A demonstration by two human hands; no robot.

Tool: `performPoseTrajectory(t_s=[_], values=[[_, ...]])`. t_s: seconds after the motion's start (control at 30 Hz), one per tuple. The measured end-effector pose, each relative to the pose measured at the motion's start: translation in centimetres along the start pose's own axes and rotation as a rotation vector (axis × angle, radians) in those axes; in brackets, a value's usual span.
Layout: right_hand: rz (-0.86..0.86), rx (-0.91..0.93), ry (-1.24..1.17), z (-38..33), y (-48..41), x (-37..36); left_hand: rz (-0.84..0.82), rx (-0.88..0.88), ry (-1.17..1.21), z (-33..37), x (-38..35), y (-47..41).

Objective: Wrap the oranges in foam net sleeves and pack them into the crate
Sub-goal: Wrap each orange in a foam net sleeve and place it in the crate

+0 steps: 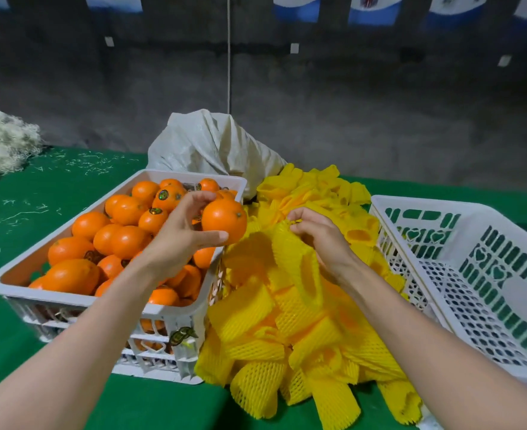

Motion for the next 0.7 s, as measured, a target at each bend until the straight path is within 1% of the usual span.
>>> performPoseTrajectory(t_s=[0.1, 0.17, 0.23, 0.3, 0.4, 0.47, 0.57, 0.63, 0.7], values=[[-0.024, -0.041, -0.134, 0.0, 0.1, 0.2, 0.016, 0.138, 0.211, -1.3, -3.7, -0.4], [-0.042, -0.060, -0.191, 0.2, 0.3, 0.3, 0.054, 0.235, 0.375, -2.2, -6.0, -0.4], [-0.070, -0.079, -0.277, 0.6, 0.5, 0.3, 0.088, 0.310, 0.485, -3.0, -8.2, -0.3], [-0.072, -0.087, -0.303, 0.9, 0.8, 0.6, 0.078, 0.378, 0.605, -3.8, -10.3, -0.1], [-0.049, -0.057, -0.193, 1.0, 1.3, 1.2, 0.069, 0.408, 0.806, -3.8, -12.6, 0.1], [0.012, -0.024, -0.084, 0.9, 1.6, 1.8, 0.054, 0.414, 0.864, -3.7, -13.7, 0.1], [0.215, 0.133, 0.080, 0.3, 2.0, 3.3, 0.063, 0.427, 0.924, -3.9, -14.7, 0.2], [0.350, 0.274, 0.184, -0.3, 2.7, 4.2, 0.067, 0.395, 0.875, -4.3, -14.9, 0.3], [0.441, 0.337, 0.299, -0.3, 3.2, 4.9, 0.033, 0.376, 0.834, -4.5, -15.0, 0.5]])
Point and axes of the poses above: each hand's wrist, its own y-axis away from the middle knuckle, its own x-axis out of the back of the hand, z = x × y, the point moved 7 cm from there along -y, towards the middle knuckle
